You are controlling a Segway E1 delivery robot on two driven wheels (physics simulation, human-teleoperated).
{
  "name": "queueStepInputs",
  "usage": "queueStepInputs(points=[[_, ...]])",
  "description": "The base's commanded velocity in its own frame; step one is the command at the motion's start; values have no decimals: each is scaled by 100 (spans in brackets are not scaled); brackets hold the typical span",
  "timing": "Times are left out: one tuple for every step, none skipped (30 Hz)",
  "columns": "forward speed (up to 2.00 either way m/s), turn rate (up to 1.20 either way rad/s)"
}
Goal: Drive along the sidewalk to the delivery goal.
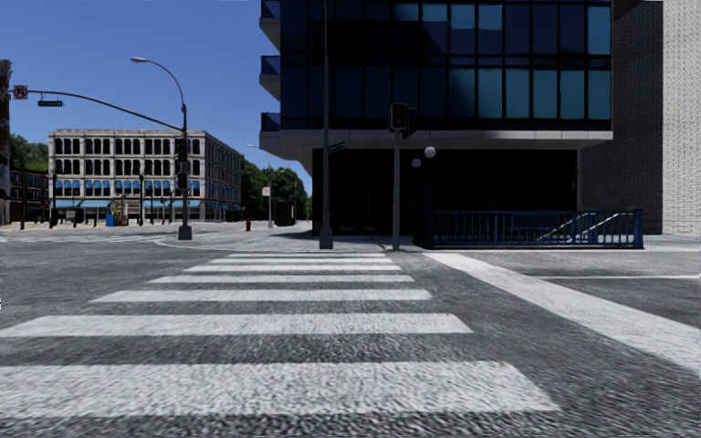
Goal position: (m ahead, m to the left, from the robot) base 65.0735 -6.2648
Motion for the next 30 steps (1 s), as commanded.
queueStepInputs(points=[[200,5],[200,3],[200,3],[200,3],[200,2],[200,2],[200,1],[200,1],[200,1],[200,1],[200,6],[200,25],[200,42],[200,62],[200,81],[200,81],[200,91],[200,93],[200,94],[200,90],[200,73],[200,52],[200,34],[200,34],[200,23],[200,11],[200,4],[200,3],[200,3],[200,2]])
